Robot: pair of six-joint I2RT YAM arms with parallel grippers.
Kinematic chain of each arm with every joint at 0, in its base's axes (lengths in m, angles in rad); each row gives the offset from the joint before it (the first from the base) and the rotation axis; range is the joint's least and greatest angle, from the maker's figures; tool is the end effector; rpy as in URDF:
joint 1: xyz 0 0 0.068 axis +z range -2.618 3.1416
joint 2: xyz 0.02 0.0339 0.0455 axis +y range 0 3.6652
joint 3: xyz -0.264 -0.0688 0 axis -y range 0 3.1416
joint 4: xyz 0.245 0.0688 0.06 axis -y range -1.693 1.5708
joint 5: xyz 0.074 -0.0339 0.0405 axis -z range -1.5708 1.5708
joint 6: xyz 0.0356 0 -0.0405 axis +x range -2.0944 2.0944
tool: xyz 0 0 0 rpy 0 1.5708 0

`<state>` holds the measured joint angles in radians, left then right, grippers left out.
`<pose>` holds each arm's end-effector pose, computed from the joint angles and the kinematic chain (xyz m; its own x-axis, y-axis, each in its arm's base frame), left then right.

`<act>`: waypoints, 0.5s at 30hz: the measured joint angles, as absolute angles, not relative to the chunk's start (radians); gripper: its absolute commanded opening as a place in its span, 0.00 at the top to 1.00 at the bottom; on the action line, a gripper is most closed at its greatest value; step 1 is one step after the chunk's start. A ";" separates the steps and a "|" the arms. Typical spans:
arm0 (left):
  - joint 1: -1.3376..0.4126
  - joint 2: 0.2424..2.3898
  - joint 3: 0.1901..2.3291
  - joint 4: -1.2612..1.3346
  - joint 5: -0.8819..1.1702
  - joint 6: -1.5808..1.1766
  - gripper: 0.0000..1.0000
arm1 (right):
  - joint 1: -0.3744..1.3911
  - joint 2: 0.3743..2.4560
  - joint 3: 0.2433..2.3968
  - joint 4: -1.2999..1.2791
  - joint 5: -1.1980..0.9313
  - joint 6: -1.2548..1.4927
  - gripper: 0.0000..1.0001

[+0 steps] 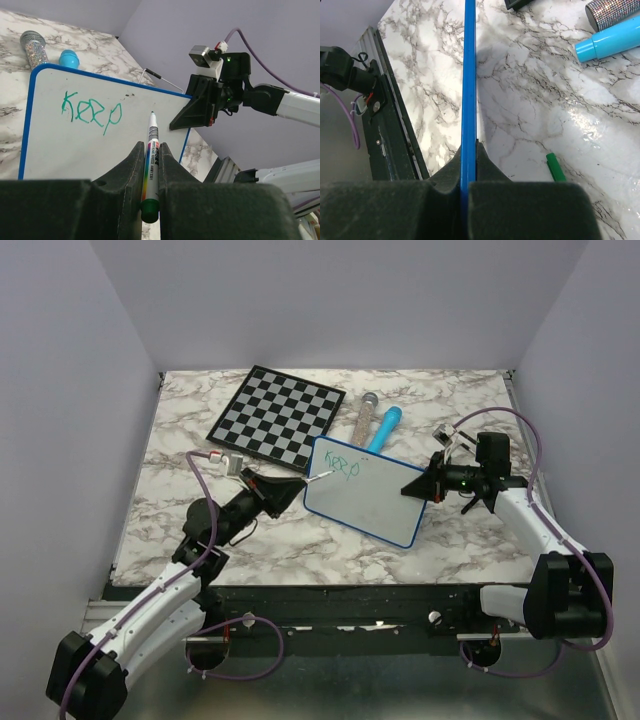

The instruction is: Write a sentence on the whiteboard

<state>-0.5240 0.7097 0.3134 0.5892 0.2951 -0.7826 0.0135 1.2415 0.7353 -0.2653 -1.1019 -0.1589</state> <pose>0.1463 -0.0965 0.2670 -0.3941 -0.5514 -0.7352 0.6317 0.4185 -0.6525 0.2421 0.0350 0.2342 -0.5862 -0.0794 -0.8062 -0.7477 0.4362 0.5007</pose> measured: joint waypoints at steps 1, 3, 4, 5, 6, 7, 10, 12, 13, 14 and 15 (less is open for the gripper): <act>-0.525 0.707 0.312 0.588 0.294 -0.780 1.00 | 0.014 1.242 0.735 -0.265 -1.102 -0.159 0.99; -0.532 0.705 0.309 0.584 0.285 -0.771 1.00 | 0.014 1.242 0.735 -0.265 -1.102 -0.159 0.99; -0.535 0.705 0.308 0.581 0.280 -0.767 1.00 | 0.014 1.242 0.735 -0.265 -1.102 -0.159 0.99; -0.539 0.705 0.305 0.579 0.277 -0.764 1.00 | 0.014 1.242 0.735 -0.265 -1.103 -0.159 0.99; -0.546 0.706 0.302 0.577 0.271 -0.757 1.00 | 0.014 1.243 0.735 -0.265 -1.103 -0.159 0.99; -0.553 0.709 0.302 0.576 0.267 -0.753 1.00 | 0.014 1.244 0.735 -0.265 -1.104 -0.158 0.99; -0.570 0.725 0.302 0.576 0.256 -0.741 1.00 | 0.014 1.248 0.735 -0.264 -1.108 -0.158 0.99; -0.581 0.743 0.302 0.579 0.248 -0.733 1.00 | 0.013 1.250 0.735 -0.264 -1.108 -0.158 0.99; -0.587 0.754 0.302 0.579 0.243 -0.729 1.00 | 0.014 1.250 0.735 -0.264 -1.109 -0.158 0.99; -0.592 0.761 0.302 0.580 0.239 -0.726 1.00 | 0.014 1.250 0.735 -0.264 -1.109 -0.158 0.99; -0.598 0.772 0.302 0.583 0.236 -0.724 1.00 | 0.014 1.250 0.735 -0.264 -1.109 -0.158 0.99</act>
<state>-0.5983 0.7715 0.3016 0.5827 0.2363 -0.7238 0.0135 1.2499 0.7353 -0.2638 -1.1088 -0.1577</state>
